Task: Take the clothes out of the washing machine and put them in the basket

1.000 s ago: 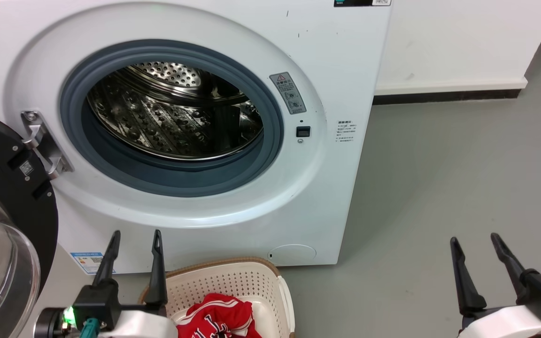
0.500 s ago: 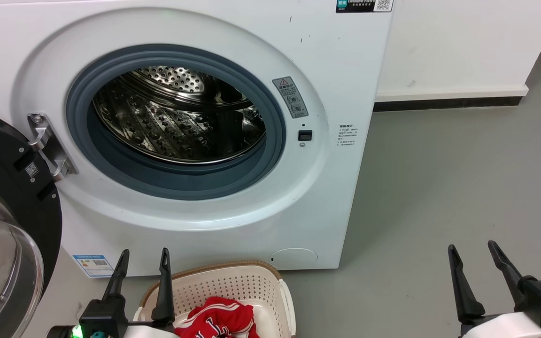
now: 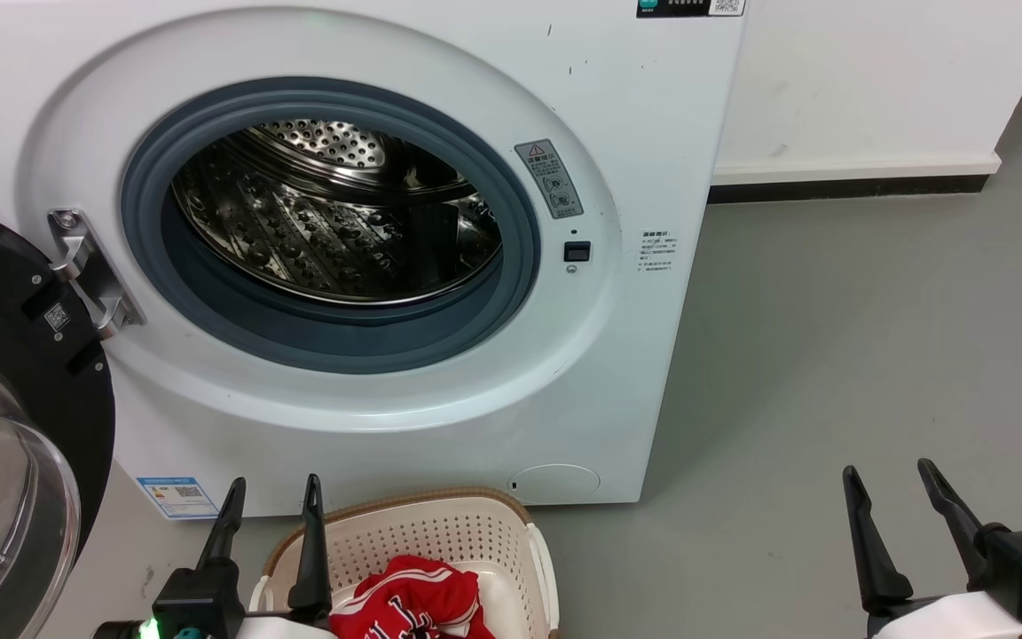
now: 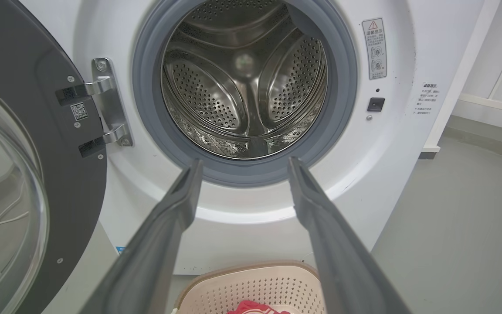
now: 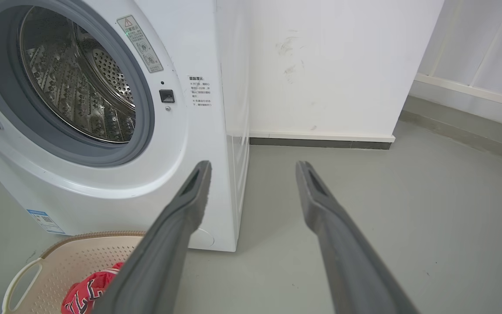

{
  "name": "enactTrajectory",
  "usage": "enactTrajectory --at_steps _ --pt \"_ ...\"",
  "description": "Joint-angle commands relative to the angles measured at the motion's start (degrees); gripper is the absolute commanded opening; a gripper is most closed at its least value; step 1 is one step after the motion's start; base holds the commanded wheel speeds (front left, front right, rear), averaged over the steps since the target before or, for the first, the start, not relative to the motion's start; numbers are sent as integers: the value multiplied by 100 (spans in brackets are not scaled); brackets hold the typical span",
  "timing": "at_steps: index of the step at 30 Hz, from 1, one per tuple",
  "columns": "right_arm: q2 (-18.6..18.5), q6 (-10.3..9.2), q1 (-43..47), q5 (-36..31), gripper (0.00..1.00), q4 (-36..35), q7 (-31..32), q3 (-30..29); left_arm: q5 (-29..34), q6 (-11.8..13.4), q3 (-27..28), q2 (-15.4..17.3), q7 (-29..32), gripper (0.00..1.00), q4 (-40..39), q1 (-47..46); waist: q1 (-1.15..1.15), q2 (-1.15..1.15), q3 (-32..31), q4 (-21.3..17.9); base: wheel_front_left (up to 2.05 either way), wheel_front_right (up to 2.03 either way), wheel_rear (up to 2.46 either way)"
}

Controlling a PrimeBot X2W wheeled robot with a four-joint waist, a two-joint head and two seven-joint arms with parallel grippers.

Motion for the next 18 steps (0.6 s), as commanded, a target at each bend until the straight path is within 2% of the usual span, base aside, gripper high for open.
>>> enactTrajectory --at_steps 1,12,13,16,18 --pt "0 -3 22 15 100 5 -33 2 -33 9 -9 22 -28 100 9 25 0 0 7 5 0 0 0" --pt "0 -2 13 6 100 -8 -21 17 -46 64 -49 60 -36 100 50 0 0 0 19 39 0 0 0" --pt "0 1 0 5 0 30 -13 17 -45 52 -34 35 -33 0 65 1 0 0 20 38 0 0 0" --pt "5 1 18 26 0 191 -2 33 -66 52 -29 10 -25 0 234 30 0 0 21 39 0 0 0" --pt "-1 1 1 285 0 219 -22 50 -308 26 6 9 38 0 281 -24 0 0 24 41 0 0 0"
